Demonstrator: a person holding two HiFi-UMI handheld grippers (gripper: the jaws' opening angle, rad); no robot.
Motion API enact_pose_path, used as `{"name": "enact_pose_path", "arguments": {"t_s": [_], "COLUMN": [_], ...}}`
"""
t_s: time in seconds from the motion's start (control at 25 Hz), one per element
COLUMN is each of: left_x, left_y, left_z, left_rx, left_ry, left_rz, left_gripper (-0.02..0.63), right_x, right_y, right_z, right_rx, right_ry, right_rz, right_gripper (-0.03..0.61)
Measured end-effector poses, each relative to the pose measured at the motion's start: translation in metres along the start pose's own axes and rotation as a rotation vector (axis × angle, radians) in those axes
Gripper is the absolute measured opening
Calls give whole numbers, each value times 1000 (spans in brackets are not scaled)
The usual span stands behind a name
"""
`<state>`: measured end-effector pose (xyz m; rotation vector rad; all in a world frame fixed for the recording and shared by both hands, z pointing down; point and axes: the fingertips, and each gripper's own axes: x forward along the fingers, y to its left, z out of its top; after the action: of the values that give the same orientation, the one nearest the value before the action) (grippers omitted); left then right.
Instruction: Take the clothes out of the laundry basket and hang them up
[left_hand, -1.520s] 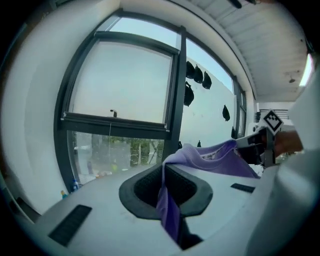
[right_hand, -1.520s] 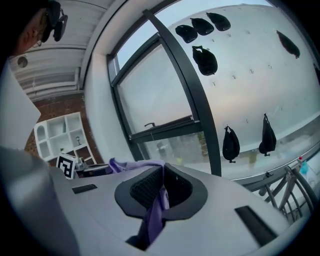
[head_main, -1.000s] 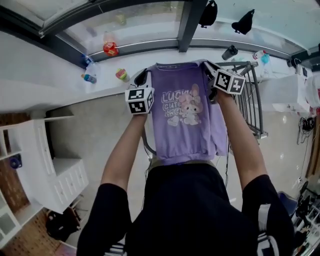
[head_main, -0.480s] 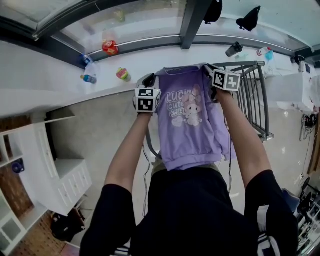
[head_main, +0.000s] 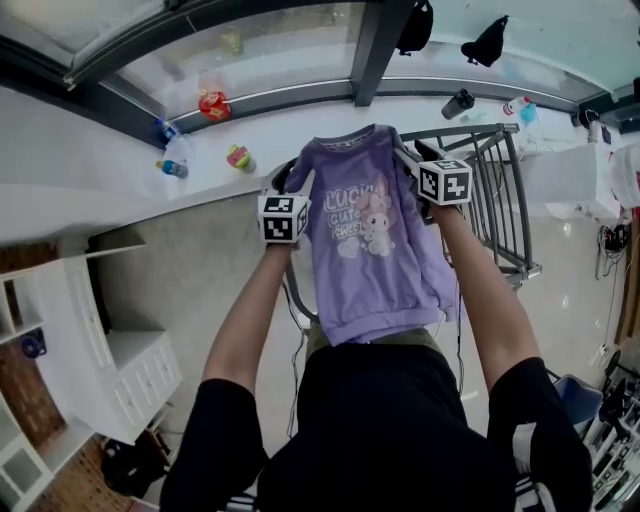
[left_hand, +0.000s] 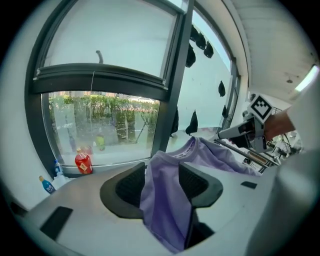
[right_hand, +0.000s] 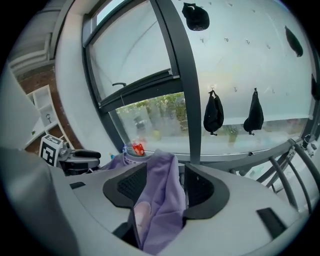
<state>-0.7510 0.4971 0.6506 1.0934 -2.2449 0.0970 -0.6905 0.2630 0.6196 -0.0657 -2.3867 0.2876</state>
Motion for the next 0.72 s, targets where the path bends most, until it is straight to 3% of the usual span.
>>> {"name": "enact_pose_path", "arguments": {"t_s": [0.2,0.52,0.72], "left_x": [-22,-65,-95], "left_y": [-17,-75,-137], "left_z": [10,29,42], "left_rx": [-27,-28,39], "left_ry": [-69,-156,-195], "left_rz": [-11,-41,-65], "left_gripper": [195,195,193], "right_x": [-49,-151,-231], "right_y": [9,13,-8], "right_z": [-10,-41,-68], "right_rx": [-14,80,81], "right_ry": [-49,-149,-207], "right_rz": [35,71,58], "right_gripper": [202,202,202]}}
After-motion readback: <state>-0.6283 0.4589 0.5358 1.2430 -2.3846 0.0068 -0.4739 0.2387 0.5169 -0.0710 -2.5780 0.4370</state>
